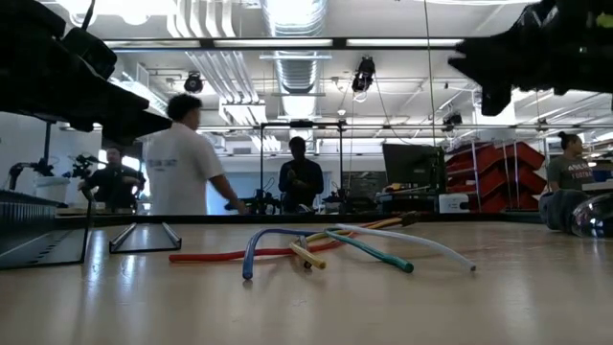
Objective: Ziptie cables
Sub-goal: Wrap the cable wires with the black zip tie
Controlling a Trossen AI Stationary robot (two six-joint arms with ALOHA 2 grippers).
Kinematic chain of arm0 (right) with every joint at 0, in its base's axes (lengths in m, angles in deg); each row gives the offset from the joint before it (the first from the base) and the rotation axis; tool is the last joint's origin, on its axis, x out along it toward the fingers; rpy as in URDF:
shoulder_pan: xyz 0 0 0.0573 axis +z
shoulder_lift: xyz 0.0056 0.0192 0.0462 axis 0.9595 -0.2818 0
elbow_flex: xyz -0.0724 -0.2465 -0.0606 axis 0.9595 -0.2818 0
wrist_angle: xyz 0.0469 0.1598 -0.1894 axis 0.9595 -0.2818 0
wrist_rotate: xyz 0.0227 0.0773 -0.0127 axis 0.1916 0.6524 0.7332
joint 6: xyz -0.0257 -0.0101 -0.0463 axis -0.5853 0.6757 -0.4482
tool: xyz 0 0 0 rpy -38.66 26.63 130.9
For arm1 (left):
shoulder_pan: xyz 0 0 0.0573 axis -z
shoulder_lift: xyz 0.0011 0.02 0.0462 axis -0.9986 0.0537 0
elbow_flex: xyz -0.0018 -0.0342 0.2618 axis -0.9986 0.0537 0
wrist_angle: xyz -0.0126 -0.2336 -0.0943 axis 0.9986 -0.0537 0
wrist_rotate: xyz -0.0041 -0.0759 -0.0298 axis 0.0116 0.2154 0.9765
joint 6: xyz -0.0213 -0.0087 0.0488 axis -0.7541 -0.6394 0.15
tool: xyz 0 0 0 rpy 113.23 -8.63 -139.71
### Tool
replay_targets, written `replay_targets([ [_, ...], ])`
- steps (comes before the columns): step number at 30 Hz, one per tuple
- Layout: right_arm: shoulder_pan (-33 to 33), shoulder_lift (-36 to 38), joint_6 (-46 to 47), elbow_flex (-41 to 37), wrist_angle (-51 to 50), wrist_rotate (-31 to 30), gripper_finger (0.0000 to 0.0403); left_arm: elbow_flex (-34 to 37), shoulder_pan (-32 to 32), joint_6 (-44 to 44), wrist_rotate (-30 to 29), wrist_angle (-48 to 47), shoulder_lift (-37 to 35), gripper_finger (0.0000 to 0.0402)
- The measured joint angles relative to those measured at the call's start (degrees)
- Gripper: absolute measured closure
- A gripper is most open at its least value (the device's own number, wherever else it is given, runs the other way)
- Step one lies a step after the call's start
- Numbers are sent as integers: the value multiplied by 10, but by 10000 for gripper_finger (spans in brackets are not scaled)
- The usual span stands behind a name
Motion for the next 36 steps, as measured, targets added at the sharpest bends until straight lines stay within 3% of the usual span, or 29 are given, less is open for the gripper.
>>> replay_targets([
  [4, 14, -73, -44, 0, -22, 59, 245, 0, 0, 0, 0, 0, 0, 90],
  [10, 71, -174, -15, 13, 80, 5, 211, 0, 0, 0, 0, 0, 0, 90],
  [20, 95, -330, 15, 113, 1, -40, 206, 0, 0, 0, 0, 3, 0, 90],
  [23, 91, -379, 8, 165, -56, -43, 201, 0, 0, 0, 0, 4, 0, 90],
  [28, 71, -433, -50, 281, -247, -70, 190, 0, 0, 0, 0, 4, 0, 90],
  [36, 23, -462, -179, 399, -445, -63, 162, 0, 0, 0, 0, 4, 0, 90],
])
